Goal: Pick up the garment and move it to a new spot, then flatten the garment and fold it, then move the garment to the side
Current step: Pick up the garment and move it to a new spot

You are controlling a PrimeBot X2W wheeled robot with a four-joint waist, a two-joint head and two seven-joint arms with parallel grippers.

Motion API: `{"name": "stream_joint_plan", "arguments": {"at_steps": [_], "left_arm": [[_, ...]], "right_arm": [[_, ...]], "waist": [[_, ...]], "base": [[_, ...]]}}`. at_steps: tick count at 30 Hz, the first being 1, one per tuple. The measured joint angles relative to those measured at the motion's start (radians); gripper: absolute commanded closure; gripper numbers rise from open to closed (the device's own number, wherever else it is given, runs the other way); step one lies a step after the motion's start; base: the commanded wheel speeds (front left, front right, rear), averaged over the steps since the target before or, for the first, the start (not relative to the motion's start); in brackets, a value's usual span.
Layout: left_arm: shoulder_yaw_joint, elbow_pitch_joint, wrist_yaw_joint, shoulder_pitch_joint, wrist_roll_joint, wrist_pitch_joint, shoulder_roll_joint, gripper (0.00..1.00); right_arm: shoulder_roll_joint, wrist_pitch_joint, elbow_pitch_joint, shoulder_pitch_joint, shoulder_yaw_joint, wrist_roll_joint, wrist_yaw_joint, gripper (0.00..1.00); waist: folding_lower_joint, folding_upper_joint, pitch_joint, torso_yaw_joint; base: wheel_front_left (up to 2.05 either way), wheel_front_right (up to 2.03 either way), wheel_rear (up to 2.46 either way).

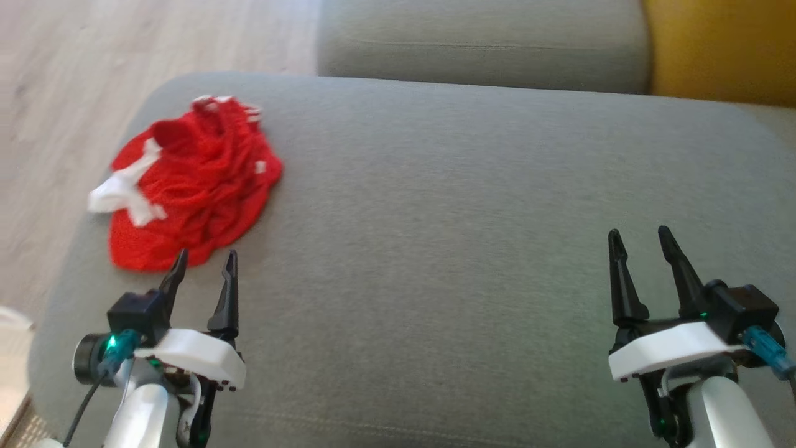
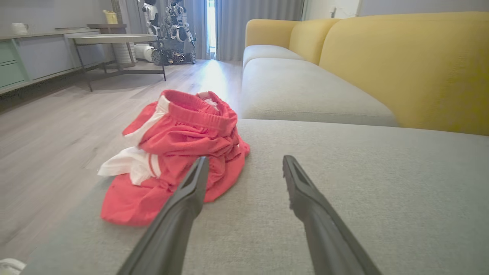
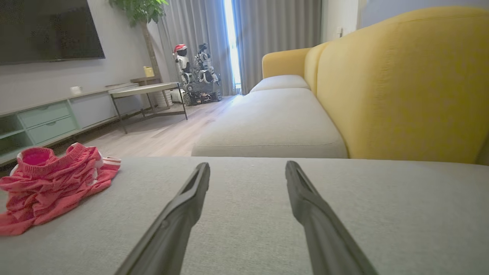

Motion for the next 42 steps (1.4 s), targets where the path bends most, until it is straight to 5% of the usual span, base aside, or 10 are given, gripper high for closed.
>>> {"name": "stream_joint_plan", "arguments": {"at_steps": [21,42], "left_arm": [[0.061,-0.015,0.01,-0.002,0.006,0.0,0.014,0.0],[0.095,-0.009,-0.009,-0.089,-0.014,0.0,-0.006,0.0]], "right_arm": [[0.009,0.037,-0.048,0.0,0.032,-0.02,0.0,0.0],[0.009,0.064,-0.087,-0.008,0.033,-0.03,0.0,0.0]], "waist": [[0.0,0.0,0.016,0.253],[0.0,0.0,0.077,0.231]], "base": [[0.0,0.0,0.0],[0.0,0.0,0.0]]}}
